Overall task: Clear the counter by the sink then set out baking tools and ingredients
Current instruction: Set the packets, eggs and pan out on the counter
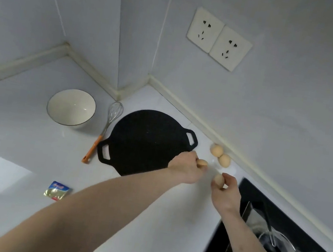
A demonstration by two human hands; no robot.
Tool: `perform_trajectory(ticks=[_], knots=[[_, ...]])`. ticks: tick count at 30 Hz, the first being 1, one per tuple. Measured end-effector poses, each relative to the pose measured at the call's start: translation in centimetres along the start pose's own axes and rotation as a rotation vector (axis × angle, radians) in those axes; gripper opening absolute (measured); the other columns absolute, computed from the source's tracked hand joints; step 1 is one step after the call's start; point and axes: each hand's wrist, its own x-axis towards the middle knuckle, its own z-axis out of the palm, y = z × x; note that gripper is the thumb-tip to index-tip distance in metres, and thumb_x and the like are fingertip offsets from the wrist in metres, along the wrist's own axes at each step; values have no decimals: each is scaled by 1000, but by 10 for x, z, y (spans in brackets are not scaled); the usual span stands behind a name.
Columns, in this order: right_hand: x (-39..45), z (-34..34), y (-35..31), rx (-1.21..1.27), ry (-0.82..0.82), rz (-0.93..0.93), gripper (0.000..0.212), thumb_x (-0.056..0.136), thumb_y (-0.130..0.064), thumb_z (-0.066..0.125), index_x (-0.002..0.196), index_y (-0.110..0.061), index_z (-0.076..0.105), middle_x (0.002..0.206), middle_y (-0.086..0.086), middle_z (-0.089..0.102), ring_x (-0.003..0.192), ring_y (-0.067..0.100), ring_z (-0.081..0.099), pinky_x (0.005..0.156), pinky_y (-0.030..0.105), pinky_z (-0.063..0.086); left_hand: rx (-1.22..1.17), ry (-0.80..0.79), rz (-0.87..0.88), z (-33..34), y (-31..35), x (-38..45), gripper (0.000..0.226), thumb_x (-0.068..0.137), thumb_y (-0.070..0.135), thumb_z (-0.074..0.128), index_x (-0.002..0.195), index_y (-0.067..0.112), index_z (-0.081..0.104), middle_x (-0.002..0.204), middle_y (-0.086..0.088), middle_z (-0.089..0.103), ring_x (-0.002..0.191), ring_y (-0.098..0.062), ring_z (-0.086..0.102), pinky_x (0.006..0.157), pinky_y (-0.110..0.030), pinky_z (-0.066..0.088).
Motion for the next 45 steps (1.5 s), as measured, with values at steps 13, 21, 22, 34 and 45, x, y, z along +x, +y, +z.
perform_trajectory(ticks=[13,21,22,34,45], knots=[[82,-22,33,-46,18,52,42,94,-25,65,133,-20,52,113,-5,58,99,19,54,86,29,43,-16,117,-124,70,25,72,47,86,45,65,122,17,54,124,-5,55,107,-26,60,89,-39,55],[102,-19,30,44,27,68,42,95,-30,64,134,-18,51,109,-8,53,99,18,52,85,28,39,-133,107,-197,82,35,77,57,85,54,68,123,15,51,114,-1,46,94,-21,53,77,-34,48],[102,-18,30,45,26,68,43,96,-29,64,135,-18,50,109,-8,52,99,18,52,86,28,39,-139,106,-202,82,35,77,59,85,55,69,124,15,51,113,-1,45,94,-21,52,77,-33,46],[94,-26,36,24,17,58,68,89,-37,72,147,-17,44,142,0,54,128,25,55,95,32,43,-121,128,-195,85,34,68,58,85,51,73,124,12,52,121,-5,53,105,-24,61,84,-36,54],[68,-36,38,-7,84,3,60,87,-24,75,141,-13,49,136,9,51,115,24,55,95,36,46,-146,86,-179,77,26,55,67,88,37,73,144,20,40,141,-1,42,121,-25,55,98,-39,51]])
